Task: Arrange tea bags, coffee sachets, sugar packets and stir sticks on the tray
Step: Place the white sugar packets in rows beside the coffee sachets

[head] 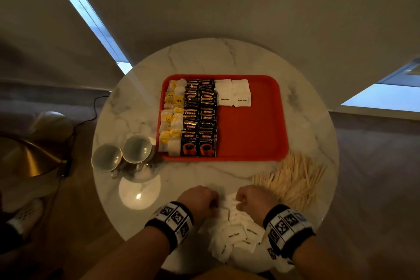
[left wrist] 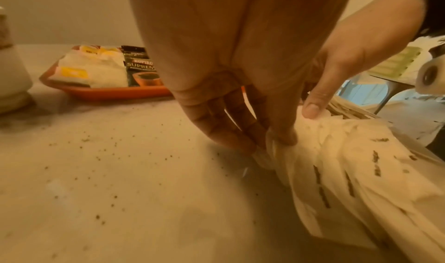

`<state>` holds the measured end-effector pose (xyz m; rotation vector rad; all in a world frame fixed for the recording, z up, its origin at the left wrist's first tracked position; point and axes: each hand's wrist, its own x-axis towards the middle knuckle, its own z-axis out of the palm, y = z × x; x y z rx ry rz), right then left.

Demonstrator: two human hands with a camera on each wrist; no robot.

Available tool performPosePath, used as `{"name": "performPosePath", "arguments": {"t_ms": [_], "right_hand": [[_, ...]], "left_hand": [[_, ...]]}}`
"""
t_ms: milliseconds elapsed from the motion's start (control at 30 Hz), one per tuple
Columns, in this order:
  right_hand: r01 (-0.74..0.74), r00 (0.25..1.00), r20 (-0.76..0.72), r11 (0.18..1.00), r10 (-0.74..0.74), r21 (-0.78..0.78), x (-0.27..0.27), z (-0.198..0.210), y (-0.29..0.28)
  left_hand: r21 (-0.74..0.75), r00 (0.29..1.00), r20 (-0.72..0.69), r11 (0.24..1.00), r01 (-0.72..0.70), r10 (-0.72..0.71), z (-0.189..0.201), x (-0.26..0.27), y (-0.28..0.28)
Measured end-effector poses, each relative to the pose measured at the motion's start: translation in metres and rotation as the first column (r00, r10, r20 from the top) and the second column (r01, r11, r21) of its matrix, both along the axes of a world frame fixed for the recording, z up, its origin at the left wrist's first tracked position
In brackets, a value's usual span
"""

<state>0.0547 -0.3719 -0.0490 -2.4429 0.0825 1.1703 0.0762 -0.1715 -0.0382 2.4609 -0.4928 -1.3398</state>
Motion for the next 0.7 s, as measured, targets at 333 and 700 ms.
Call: {"name": "performPosePath", "arguments": {"t_ms": [333,700], "right_hand": [[0.11,0.983,0.139,0.989,-0.123,0.1,0.016,0.028,0.004],[0.095,0.958,0.244,0.969,-0.151,0.227,0.059,0.079,0.017]], "left_hand": [[-0.206,0.914,0.12,0.911,-0.359,0.387,0.009,0.011,0.019],[-0.434,0.515,-0.305,0.364,-0.824,0.801,0.019,0.041,0.012]]}}
